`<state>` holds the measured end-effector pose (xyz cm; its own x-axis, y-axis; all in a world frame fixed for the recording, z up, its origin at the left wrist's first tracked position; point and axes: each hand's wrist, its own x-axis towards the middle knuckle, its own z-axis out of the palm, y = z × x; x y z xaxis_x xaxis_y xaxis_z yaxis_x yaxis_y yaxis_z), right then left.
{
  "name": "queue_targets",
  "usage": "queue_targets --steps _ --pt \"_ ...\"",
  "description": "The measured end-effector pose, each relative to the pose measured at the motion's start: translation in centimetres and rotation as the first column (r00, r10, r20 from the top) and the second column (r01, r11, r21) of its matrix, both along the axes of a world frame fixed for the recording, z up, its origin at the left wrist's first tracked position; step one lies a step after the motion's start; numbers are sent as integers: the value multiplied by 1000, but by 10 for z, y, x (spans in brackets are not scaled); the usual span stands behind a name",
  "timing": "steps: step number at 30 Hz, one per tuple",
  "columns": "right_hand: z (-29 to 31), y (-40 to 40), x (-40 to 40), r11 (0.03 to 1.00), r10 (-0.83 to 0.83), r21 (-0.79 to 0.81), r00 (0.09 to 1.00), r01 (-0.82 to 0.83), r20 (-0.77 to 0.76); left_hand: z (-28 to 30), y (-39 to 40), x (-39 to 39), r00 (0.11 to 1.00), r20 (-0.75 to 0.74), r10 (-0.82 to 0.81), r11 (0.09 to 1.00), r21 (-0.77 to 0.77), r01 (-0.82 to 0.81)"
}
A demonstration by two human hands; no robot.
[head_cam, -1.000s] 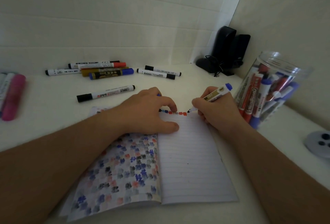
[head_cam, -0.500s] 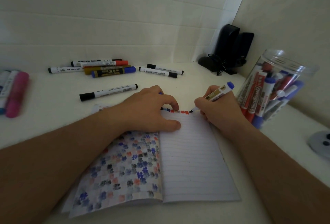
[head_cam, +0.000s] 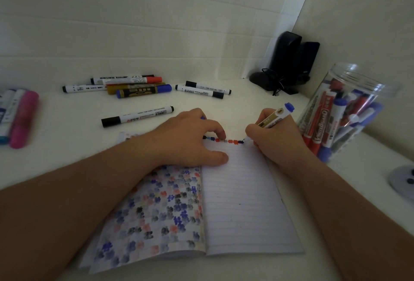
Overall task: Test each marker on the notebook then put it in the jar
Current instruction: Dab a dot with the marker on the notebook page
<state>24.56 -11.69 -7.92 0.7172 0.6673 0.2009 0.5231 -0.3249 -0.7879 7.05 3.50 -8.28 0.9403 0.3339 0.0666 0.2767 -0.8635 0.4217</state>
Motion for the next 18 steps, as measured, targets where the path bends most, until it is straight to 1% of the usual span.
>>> queue_targets --steps 5,12,18 --pt "0 -1 0 999 3 44 1000 -3 -18 0 1 0 1000 -9 5 1000 1 -5" --pt "-2 -1 0 1000 7 9 1000 -6 -10 1 0 0 1000 -8 2 1000 8 -2" --pt "-1 -1 -1 1000 25 17 999 -25 -23 1 0 0 1000 -14 3 1000 8 -3"
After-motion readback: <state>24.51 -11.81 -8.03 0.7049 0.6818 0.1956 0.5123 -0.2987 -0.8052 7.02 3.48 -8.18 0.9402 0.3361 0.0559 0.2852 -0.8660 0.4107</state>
